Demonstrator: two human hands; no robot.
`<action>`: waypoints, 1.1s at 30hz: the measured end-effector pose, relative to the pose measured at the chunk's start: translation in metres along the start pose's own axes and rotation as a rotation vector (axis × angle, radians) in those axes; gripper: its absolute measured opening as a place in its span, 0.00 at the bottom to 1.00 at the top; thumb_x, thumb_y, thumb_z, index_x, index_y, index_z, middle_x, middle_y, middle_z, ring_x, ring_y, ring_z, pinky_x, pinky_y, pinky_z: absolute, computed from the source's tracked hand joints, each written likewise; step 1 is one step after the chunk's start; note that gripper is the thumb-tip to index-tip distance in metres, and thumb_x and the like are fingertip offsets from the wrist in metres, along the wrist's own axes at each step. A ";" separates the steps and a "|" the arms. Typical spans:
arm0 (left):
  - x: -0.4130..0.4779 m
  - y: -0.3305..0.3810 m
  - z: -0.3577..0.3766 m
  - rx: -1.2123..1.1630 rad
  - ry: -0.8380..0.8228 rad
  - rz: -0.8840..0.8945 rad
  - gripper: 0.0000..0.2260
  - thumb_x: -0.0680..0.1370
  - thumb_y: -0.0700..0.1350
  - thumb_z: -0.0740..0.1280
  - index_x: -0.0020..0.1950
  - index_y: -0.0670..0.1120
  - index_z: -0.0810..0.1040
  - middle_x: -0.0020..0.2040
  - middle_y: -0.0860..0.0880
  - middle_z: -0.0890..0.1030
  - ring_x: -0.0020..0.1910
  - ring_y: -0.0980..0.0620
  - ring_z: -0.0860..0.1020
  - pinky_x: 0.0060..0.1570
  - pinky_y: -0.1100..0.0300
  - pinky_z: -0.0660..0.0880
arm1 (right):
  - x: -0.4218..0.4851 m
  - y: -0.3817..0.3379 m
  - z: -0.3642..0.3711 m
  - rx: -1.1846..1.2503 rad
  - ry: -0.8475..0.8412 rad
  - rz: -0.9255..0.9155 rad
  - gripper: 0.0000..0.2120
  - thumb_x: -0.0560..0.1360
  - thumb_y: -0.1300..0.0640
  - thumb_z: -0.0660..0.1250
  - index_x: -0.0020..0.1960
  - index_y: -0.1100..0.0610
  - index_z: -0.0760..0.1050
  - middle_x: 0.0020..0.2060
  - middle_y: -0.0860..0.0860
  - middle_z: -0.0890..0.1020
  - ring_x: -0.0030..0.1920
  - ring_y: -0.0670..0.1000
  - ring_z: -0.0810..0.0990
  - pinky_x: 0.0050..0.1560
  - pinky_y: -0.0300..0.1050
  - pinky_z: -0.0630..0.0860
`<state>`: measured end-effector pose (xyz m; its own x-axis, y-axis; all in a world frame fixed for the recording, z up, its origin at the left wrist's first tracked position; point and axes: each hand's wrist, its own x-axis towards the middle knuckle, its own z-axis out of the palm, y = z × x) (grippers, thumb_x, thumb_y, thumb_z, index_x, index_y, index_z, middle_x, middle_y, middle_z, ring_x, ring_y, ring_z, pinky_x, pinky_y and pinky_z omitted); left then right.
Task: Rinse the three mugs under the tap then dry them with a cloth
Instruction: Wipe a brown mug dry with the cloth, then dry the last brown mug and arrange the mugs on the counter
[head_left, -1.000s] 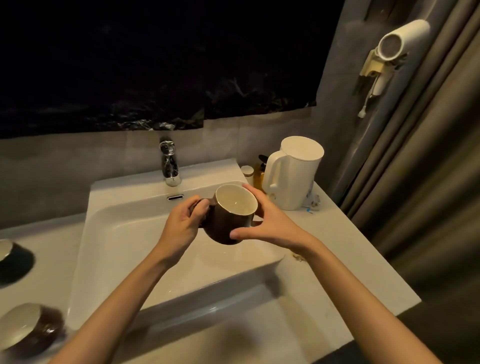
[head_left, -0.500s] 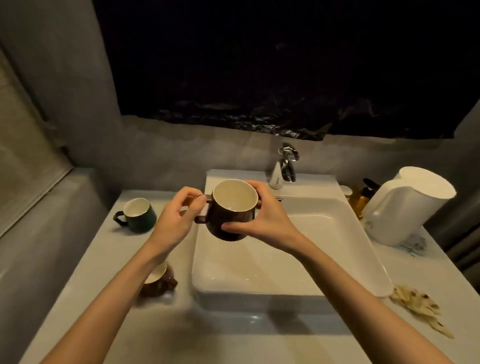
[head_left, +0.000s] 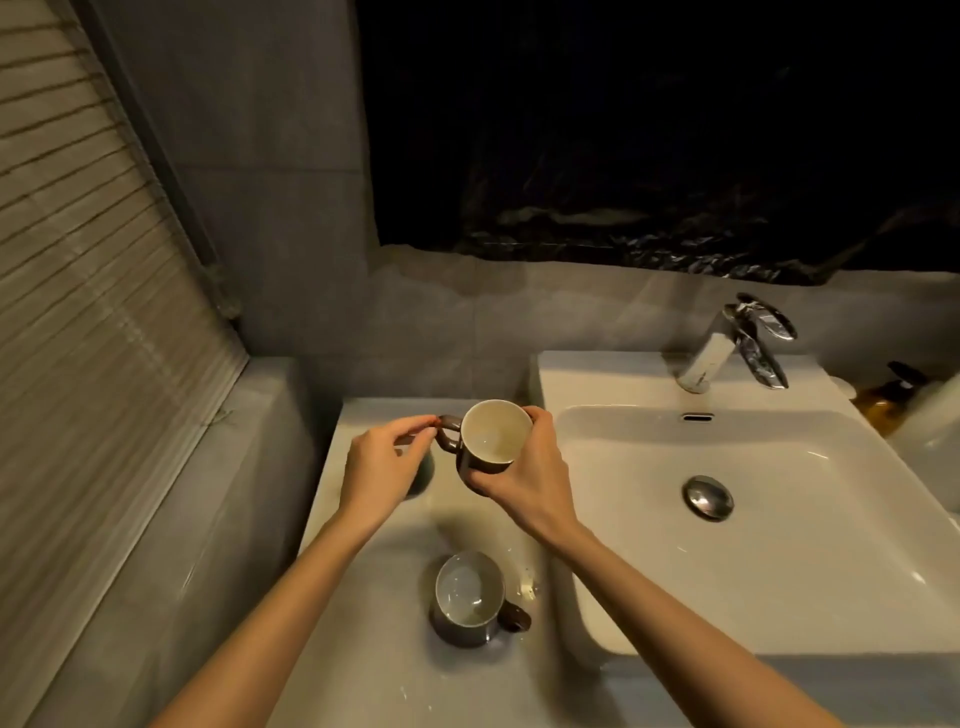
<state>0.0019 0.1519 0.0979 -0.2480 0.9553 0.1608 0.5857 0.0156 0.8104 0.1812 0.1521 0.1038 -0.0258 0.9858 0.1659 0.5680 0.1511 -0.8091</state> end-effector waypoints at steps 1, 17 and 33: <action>0.009 -0.008 0.003 0.021 -0.061 -0.010 0.11 0.78 0.45 0.66 0.58 0.53 0.82 0.53 0.53 0.83 0.52 0.54 0.80 0.54 0.58 0.76 | 0.004 0.004 0.010 -0.018 0.022 0.027 0.41 0.59 0.41 0.78 0.64 0.49 0.61 0.58 0.46 0.72 0.53 0.46 0.75 0.46 0.32 0.72; 0.102 -0.072 0.045 0.572 -0.576 0.157 0.28 0.76 0.33 0.53 0.74 0.53 0.65 0.71 0.49 0.70 0.74 0.51 0.59 0.73 0.43 0.42 | 0.063 0.063 0.097 -0.038 0.032 0.351 0.41 0.61 0.46 0.79 0.65 0.54 0.60 0.60 0.49 0.71 0.57 0.53 0.76 0.49 0.40 0.68; 0.107 -0.095 0.051 0.594 -0.616 0.180 0.28 0.76 0.34 0.54 0.76 0.52 0.61 0.72 0.51 0.68 0.73 0.49 0.60 0.74 0.48 0.50 | 0.074 0.080 0.117 -0.049 -0.084 0.379 0.44 0.63 0.51 0.79 0.69 0.57 0.56 0.63 0.52 0.67 0.60 0.51 0.72 0.58 0.41 0.71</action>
<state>-0.0408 0.2676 0.0092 0.2480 0.9448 -0.2143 0.9235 -0.1637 0.3468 0.1282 0.2458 -0.0144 0.1270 0.9739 -0.1882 0.5884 -0.2268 -0.7761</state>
